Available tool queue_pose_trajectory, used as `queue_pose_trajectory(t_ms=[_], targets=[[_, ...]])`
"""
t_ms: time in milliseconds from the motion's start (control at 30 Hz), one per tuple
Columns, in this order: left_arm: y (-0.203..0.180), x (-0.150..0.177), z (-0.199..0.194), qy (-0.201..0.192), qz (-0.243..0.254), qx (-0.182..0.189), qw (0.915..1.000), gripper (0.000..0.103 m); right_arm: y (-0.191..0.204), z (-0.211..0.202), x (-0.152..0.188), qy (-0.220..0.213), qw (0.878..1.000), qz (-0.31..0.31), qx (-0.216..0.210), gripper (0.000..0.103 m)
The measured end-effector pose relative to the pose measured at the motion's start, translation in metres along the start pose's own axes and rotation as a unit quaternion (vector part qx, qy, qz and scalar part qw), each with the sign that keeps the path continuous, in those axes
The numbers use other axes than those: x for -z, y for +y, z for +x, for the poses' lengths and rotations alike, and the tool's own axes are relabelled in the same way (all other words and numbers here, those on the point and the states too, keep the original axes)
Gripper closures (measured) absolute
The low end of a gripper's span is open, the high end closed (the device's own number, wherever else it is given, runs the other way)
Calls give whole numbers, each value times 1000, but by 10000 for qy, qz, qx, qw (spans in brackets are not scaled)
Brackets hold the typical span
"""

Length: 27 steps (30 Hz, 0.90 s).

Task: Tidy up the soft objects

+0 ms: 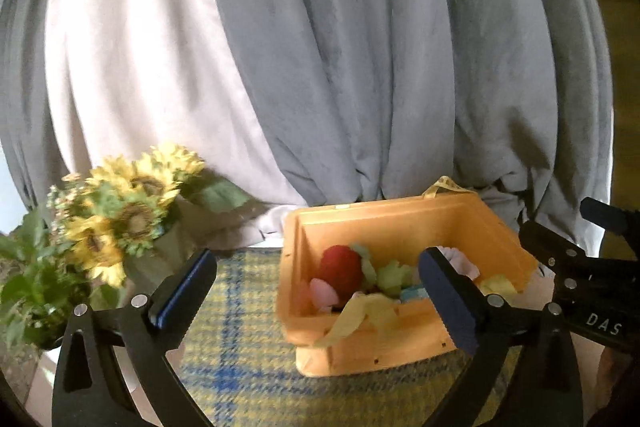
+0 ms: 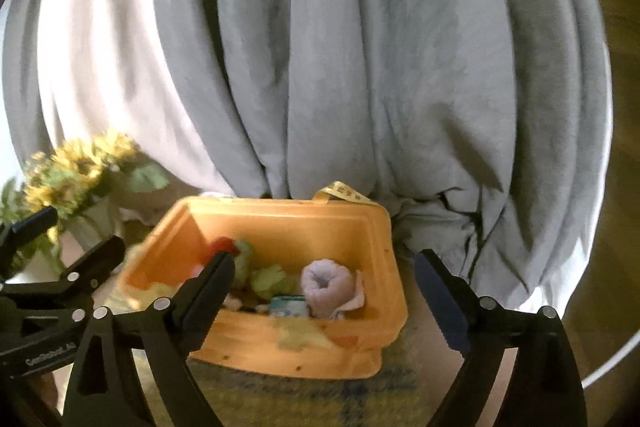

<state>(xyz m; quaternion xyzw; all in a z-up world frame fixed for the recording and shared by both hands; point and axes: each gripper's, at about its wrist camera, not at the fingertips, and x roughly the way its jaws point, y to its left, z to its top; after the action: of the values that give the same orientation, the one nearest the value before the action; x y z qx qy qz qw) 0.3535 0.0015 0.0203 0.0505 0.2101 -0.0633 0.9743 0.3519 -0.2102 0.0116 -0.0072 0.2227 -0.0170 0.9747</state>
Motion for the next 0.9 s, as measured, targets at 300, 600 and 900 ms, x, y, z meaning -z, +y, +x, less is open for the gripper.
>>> queue_pose_trajectory(t_ms=[300,600,900], targets=[[34,15,-65,-244,96,93,9996,0,35,-77,26,-432,9982,144,395,10],[58,30,-115,-462,224,402,9979,0,61,-139,49,-557,9943,574,701,10],[61,44,-169,-577,133,502,9970,0,71,-192,61,-716,9930,554,755,10]])
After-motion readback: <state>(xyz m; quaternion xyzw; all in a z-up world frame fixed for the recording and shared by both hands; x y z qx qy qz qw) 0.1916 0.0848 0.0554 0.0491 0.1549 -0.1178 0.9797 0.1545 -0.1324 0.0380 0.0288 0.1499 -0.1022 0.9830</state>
